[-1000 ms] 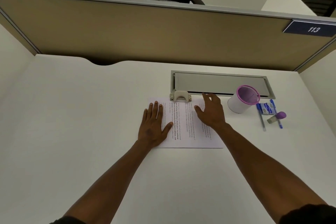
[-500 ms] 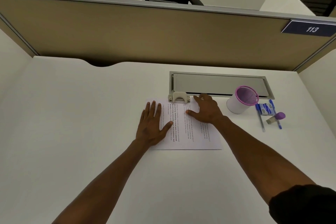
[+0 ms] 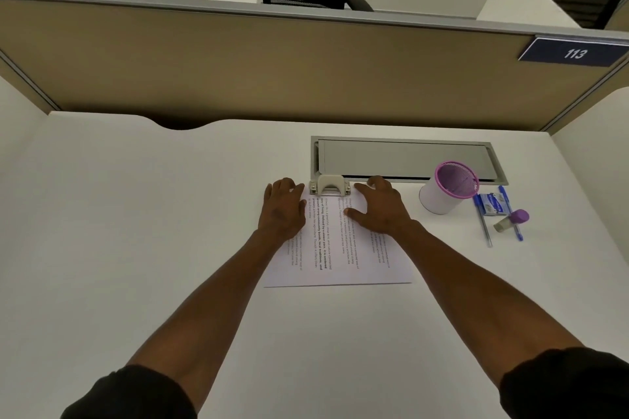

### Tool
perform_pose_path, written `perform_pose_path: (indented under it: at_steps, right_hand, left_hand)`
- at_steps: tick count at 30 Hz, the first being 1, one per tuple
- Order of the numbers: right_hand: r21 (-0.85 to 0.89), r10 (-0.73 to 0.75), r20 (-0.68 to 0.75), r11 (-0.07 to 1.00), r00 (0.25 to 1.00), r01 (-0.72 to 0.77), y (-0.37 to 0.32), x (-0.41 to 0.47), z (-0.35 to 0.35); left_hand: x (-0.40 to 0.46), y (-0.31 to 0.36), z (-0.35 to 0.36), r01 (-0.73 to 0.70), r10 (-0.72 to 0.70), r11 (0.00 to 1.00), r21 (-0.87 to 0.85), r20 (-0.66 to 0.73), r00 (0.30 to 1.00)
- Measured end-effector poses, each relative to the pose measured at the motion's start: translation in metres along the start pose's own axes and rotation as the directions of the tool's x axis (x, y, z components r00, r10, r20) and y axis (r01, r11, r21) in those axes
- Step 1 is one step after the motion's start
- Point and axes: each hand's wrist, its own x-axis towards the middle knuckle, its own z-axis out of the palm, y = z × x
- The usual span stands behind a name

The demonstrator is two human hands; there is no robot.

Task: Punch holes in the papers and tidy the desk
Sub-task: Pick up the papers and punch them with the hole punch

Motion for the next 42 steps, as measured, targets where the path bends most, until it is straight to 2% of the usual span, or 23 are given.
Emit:
perform_pose_path:
  at_steps: [4, 20, 25, 31, 42]
  right_hand:
    - [0.005, -0.009, -0.029, 1.0, 1.0, 0.009, 0.001, -0.001, 0.002]
    - [-0.002, 0.045, 0.019, 0.999, 0.999, -0.045, -0.002, -0.004, 0.008]
    - [0.075, 0.083, -0.076, 0.994, 0.994, -0.078, -0.008, 0.001, 0.01]
    - [0.086, 0.108, -0.164, 0.992, 0.981, -0.094, -0.014, 0.007, 0.011]
    - [0.111, 0.149, -0.216, 0.986, 0.965, -0.127, -0.015, 0.01, 0.012]
  left_hand:
    - [-0.003, 0.001, 0.001, 0.012, -0.012, 1.0, 0.002, -0.019, 1.0]
    - [0.004, 0.016, 0.005, 0.084, -0.084, 0.996, -0.037, -0.015, 0.996]
    - [0.013, 0.02, 0.008, 0.094, -0.096, 0.994, -0.062, -0.042, 0.994]
    - [0.016, 0.018, 0.006, 0.08, -0.083, 0.995, -0.057, -0.048, 0.995]
    - [0.016, 0.017, 0.008, 0.082, -0.085, 0.995, -0.061, -0.062, 0.994]
